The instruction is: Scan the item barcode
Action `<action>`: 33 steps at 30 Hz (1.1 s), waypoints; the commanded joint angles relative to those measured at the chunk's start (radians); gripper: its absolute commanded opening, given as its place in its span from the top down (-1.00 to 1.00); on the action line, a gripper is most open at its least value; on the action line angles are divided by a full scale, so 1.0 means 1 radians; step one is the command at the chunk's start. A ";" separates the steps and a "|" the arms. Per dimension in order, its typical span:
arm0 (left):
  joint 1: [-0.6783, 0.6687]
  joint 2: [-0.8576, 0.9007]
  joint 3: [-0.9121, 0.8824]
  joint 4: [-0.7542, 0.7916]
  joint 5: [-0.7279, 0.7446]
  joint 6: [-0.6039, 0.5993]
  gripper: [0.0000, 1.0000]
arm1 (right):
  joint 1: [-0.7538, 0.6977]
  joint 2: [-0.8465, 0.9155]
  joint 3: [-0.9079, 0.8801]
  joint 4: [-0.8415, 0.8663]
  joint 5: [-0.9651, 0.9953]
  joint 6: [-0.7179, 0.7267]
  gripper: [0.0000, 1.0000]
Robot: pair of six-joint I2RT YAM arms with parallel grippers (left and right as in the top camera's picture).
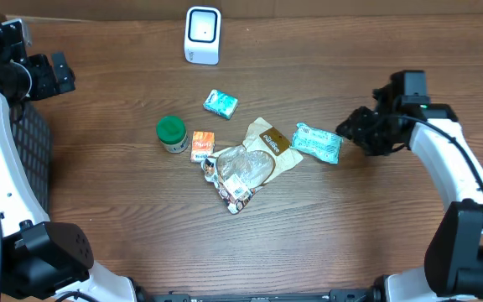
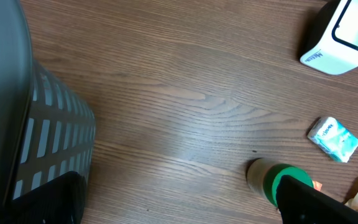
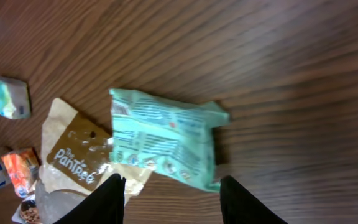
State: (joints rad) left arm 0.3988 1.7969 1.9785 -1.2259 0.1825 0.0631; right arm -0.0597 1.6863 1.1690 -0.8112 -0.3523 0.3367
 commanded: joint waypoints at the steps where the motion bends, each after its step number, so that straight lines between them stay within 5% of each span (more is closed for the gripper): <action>1: -0.006 0.010 0.004 0.003 0.001 0.027 -0.99 | -0.002 0.089 0.010 0.002 -0.089 -0.084 0.08; 15: -0.006 0.010 0.004 0.003 0.001 0.027 -0.99 | 0.042 0.319 0.010 0.134 -0.211 -0.129 0.22; 20: -0.006 0.010 0.004 0.003 0.001 0.027 -0.99 | 0.040 0.319 0.010 0.137 -0.227 -0.129 0.85; 22: -0.006 0.010 0.004 0.003 0.001 0.027 -0.99 | 0.034 0.319 0.010 0.138 -0.245 -0.129 0.92; 28: -0.006 0.010 0.004 0.003 0.001 0.027 -0.99 | 0.006 0.216 0.012 0.150 -0.424 -0.185 0.92; 33: -0.006 0.010 0.004 0.003 0.001 0.027 -0.99 | 0.083 0.003 0.032 0.172 -0.479 -0.079 0.92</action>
State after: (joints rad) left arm 0.3988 1.7966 1.9785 -1.2255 0.1829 0.0631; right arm -0.0380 1.8385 1.1706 -0.6662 -0.7506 0.1928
